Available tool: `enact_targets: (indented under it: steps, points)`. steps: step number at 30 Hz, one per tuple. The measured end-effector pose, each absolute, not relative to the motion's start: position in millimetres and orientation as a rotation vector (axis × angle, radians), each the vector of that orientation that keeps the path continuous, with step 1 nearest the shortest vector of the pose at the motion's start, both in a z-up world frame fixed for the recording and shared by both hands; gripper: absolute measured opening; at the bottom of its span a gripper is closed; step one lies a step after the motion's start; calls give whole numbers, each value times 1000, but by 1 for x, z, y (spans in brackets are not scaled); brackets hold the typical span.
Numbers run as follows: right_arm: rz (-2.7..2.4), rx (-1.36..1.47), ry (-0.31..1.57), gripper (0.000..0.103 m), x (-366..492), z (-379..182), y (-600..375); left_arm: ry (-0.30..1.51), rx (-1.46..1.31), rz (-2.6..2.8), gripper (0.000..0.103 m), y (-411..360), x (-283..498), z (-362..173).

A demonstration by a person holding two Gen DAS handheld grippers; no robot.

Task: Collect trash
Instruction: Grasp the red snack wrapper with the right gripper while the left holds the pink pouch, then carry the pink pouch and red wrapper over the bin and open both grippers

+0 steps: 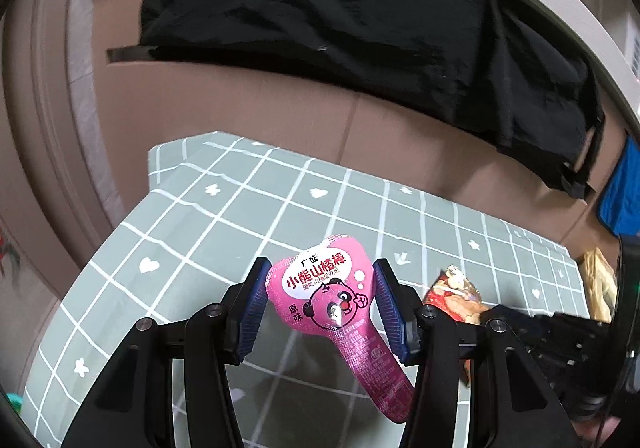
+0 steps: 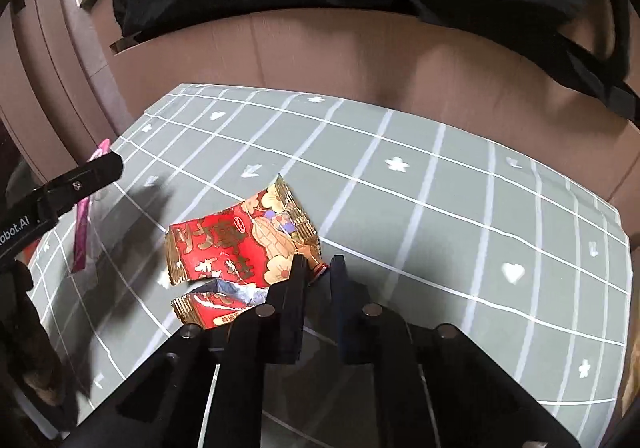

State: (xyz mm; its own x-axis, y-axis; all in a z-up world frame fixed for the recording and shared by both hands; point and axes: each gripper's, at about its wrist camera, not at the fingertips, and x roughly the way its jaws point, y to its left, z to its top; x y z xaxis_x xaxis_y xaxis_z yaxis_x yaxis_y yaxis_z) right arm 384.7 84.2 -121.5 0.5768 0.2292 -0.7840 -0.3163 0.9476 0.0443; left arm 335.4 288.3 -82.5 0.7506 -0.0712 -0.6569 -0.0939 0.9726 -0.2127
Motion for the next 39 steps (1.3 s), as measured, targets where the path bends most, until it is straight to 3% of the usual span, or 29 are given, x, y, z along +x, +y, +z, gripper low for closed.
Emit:
enact_targets:
  steps: [13, 15, 17, 18, 19, 22, 36, 38, 39]
  points:
    - [87, -20, 834, 5, 365, -94, -35, 720, -202, -106, 52, 240, 335, -69]
    - [95, 16, 831, 12, 362, -93, -46, 723, -199, -123, 52, 233, 335, -70]
    - [109, 91, 851, 25, 358, -96, -49, 726, -194, -135, 52, 225, 335, -71]
    - [132, 136, 861, 43, 356, -98, -49, 726, -191, -140, 52, 222, 335, -72]
    - [158, 184, 869, 53, 355, -100, -47, 727, -186, -142, 52, 219, 336, -71]
    - [199, 248, 890, 53, 356, -107, -29, 722, -174, -140, 52, 217, 336, -70]
    - [61, -56, 908, 55, 380, -124, 45, 735, -198, -93, 52, 243, 342, -75]
    - [91, -56, 904, 49, 378, -123, 43, 733, -194, -95, 52, 243, 341, -74]
    - [103, -62, 895, 29, 377, -123, 41, 731, -192, -96, 52, 241, 340, -74]
